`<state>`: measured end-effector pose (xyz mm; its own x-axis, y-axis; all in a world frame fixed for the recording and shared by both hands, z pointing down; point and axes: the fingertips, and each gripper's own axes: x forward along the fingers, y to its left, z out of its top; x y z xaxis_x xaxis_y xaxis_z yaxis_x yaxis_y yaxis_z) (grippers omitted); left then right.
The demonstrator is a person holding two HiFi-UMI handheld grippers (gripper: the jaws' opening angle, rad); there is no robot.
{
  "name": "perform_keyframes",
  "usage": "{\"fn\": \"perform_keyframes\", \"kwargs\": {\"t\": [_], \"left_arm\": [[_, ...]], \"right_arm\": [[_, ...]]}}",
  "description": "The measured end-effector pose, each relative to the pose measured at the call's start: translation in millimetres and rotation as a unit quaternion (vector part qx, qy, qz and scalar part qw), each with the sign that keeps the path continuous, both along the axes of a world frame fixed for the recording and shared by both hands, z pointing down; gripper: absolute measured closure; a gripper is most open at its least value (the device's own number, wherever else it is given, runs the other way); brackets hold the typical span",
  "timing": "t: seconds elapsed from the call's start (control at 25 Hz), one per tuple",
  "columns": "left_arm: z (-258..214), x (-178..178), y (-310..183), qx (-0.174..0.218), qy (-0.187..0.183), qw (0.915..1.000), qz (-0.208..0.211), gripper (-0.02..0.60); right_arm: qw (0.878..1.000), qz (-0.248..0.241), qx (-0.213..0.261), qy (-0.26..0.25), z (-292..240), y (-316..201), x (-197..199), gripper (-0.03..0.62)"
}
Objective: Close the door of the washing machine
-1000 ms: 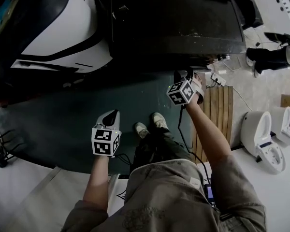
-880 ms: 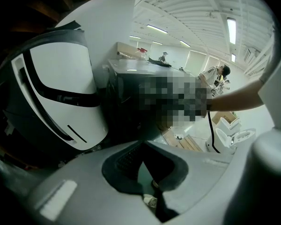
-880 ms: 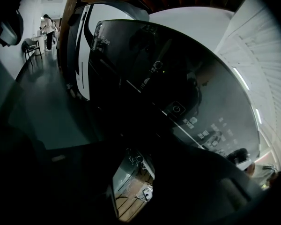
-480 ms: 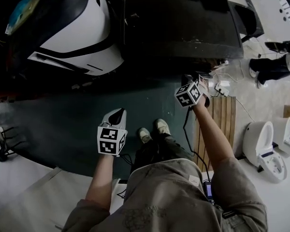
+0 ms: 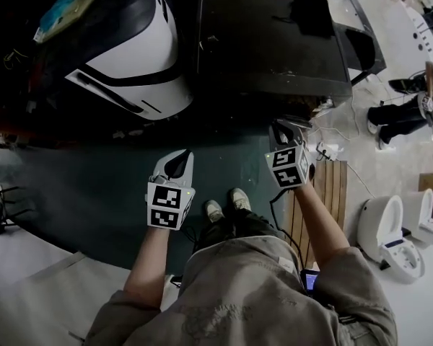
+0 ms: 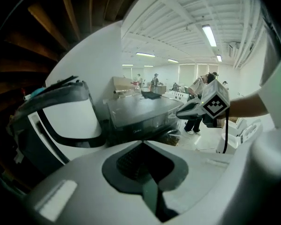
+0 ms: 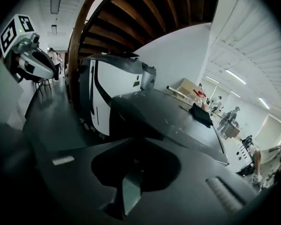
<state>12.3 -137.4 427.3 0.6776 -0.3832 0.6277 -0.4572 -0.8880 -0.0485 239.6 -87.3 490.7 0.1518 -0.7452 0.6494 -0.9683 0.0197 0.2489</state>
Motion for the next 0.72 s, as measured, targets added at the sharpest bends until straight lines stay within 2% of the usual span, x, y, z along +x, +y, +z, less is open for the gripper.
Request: {"fn": "perform_keyframes", "kwargs": {"t": [0.08,0.2,0.44,0.72], "left_arm": [[-23,2,1,0.013,0.022,0.9997,0.001,0.581],[-57,-2,5,0.012,0.063,0.9979,-0.006,0.581],[-115,-20,19,0.021,0.113,0.9934,-0.007,0.581],[-166,-44,31,0.116,0.109,0.9872,0.009,0.581]], "right_arm": [[1.000,-0.005,0.023,-0.011,-26,5,-11,0.549],[0.998,-0.008,0.053,-0.029,-66,13,-30,0.565],[0.991,-0.022,0.115,-0.066,-140,27,-67,0.565],[0.978,-0.046,0.183,-0.089,-213,33,-109,0.565]]}}
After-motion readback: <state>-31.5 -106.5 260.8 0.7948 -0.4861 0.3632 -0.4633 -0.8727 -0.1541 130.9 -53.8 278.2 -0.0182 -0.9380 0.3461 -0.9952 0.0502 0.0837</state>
